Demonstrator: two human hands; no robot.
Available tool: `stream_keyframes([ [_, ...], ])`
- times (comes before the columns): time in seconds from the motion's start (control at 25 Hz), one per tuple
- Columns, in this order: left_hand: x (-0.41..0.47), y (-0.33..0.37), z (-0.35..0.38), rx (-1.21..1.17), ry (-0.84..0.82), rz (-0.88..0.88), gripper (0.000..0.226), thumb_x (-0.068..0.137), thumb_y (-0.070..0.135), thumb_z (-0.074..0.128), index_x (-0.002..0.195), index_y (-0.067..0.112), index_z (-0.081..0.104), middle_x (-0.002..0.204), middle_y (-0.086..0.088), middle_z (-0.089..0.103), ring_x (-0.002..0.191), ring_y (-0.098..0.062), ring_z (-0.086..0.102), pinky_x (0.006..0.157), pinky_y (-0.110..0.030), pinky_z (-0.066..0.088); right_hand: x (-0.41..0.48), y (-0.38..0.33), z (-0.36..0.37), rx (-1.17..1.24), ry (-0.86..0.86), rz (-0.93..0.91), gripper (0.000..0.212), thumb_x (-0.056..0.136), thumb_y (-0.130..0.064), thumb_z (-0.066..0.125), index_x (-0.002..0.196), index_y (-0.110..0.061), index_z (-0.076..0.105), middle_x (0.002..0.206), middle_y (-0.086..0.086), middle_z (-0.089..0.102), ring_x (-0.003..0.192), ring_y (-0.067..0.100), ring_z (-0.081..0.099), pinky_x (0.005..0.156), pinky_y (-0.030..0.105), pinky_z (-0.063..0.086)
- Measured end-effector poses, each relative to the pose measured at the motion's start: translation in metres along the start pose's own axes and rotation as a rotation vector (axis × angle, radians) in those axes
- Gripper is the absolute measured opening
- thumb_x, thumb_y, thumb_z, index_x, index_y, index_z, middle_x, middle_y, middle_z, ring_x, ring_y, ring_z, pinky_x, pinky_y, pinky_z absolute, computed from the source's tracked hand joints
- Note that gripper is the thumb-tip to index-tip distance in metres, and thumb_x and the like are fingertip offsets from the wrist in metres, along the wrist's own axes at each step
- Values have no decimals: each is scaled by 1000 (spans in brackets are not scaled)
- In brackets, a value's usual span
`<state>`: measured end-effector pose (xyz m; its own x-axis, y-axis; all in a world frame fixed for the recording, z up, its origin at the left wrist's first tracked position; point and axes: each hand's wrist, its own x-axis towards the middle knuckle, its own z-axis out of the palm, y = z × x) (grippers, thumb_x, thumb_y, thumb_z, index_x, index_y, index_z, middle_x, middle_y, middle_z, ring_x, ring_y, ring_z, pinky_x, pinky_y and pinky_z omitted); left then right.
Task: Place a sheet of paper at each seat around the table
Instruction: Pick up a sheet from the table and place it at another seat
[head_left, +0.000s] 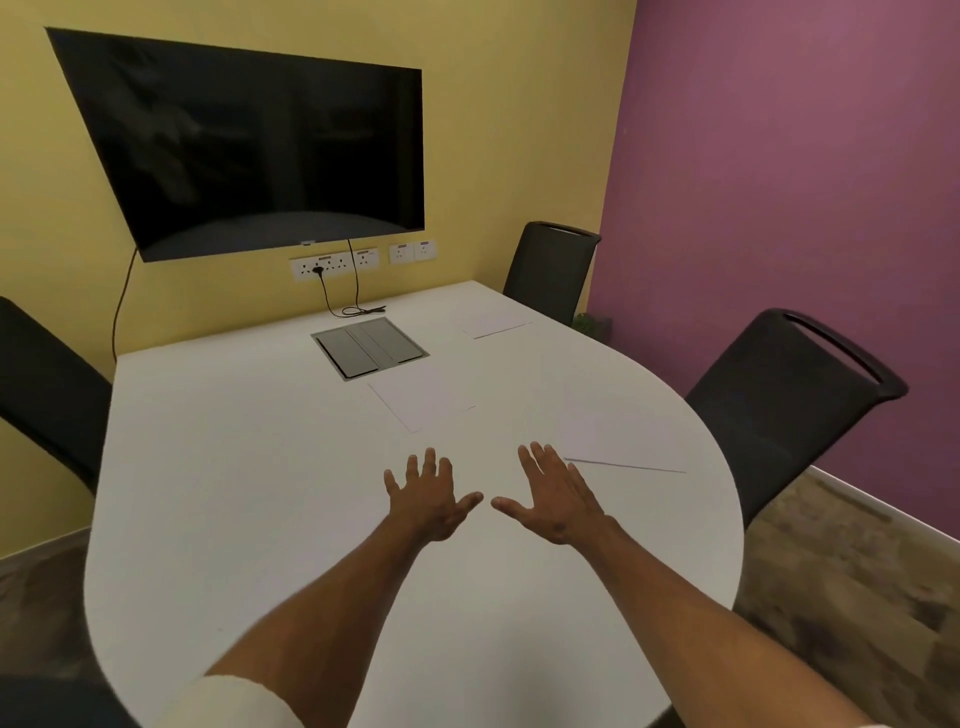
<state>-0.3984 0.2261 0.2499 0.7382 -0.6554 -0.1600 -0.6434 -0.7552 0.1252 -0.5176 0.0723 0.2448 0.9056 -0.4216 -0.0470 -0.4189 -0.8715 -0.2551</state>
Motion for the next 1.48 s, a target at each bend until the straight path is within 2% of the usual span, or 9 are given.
stream_keyframes([
  [0.4, 146, 3, 14, -82, 8, -154, 82, 91, 67, 22, 152, 14, 8, 162, -9, -5, 149, -31, -2, 117, -57, 2, 157, 54, 12, -21, -76, -113, 89, 88, -71, 28, 153, -21, -7, 162, 3, -9, 149, 18, -11, 120, 40, -4],
  [0.8, 247, -12, 25, -131, 4, -302, 80, 92, 65, 23, 152, 13, 11, 162, -9, -1, 149, -29, 1, 118, -55, 4, 289, 78, 27, 23, -122, -172, 88, 88, -71, 31, 154, -19, 3, 163, 6, 3, 150, 21, 1, 121, 39, 4],
  [1.08, 316, -21, 52, -156, -4, -438, 78, 94, 62, 24, 151, 11, 13, 162, -9, 1, 149, -29, 3, 118, -54, 4, 380, 101, 61, -9, -151, -219, 86, 89, -69, 31, 153, -16, 10, 161, 9, 12, 149, 23, 10, 120, 39, 9],
  [1.32, 374, -42, 80, -169, -12, -517, 77, 95, 61, 23, 153, 14, 2, 162, -9, -2, 149, -29, 0, 118, -52, 2, 443, 109, 99, -104, -130, -261, 83, 91, -67, 30, 152, -13, 14, 160, 9, 18, 147, 23, 15, 120, 38, 13],
  [1.48, 407, -57, 100, -176, -49, -541, 77, 95, 60, 24, 153, 14, 2, 162, -10, -4, 149, -29, 0, 119, -51, 3, 484, 106, 128, -118, -133, -235, 83, 91, -66, 31, 152, -11, 17, 158, 10, 21, 147, 25, 17, 120, 38, 15],
])
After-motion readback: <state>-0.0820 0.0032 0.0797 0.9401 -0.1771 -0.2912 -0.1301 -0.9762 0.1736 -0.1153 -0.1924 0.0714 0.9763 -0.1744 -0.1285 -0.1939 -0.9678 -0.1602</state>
